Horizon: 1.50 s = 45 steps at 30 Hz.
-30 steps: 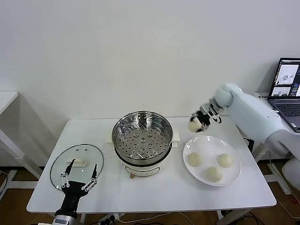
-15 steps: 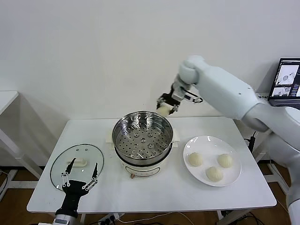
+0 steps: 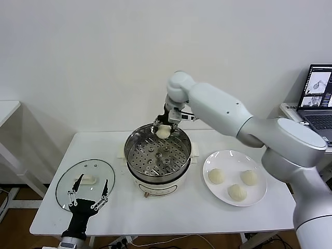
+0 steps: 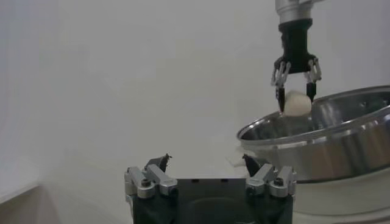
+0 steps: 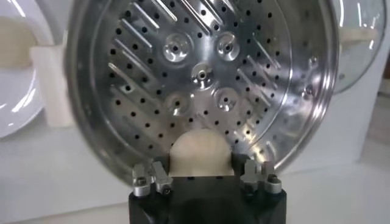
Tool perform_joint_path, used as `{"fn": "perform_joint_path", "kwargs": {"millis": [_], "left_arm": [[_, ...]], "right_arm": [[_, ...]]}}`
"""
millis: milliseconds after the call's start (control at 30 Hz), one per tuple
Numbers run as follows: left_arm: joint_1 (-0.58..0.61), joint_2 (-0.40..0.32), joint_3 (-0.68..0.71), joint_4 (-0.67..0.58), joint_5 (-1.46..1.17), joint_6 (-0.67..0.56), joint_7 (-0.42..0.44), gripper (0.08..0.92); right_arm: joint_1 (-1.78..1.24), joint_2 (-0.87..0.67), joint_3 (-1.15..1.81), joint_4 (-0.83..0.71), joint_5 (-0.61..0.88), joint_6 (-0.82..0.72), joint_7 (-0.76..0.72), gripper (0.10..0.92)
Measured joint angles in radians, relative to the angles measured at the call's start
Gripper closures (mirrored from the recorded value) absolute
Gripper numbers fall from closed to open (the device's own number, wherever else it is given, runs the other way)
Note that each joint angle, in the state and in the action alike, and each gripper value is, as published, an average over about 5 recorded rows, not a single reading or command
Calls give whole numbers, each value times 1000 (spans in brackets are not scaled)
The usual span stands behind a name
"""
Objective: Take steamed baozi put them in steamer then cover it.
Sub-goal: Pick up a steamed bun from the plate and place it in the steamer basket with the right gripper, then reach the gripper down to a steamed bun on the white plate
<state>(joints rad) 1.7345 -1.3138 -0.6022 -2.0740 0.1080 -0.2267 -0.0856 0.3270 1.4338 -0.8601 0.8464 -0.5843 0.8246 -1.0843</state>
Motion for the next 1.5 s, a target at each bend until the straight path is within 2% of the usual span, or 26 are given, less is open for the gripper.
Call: {"fn": "perform_joint_path", "kwargs": {"millis": [367,667,800,1000,1233,1367,1500], "left_arm": [[-7,-9,-7,-11,7,2,-12,177],[-9,-12,-9,-15,8,4,-16,177],[-9,-10,-12,-16,7,4,-16,177],[-14,-5,-10,-15,6,6,-16,177],[-23,-1,-2,-3,6,6,-16,177],[-27,0,1,4,6,3,-16,177],[-30,0,2,9,8,0,-19,177]], "right_arm": [[-51,65,6,-74,-67,0,28,323],[-54,69,8,-76,-79,0,33,212],[-32,46,5,-45,-38,-1,8,203],[37,-37,-23,31,129,-1,-75,203],[155,-202,-127,107,449,-26,-160,203],[187,-302,-207,140,619,-131,-171,203],[191,-391,-286,166,753,-312,-156,203]]}}
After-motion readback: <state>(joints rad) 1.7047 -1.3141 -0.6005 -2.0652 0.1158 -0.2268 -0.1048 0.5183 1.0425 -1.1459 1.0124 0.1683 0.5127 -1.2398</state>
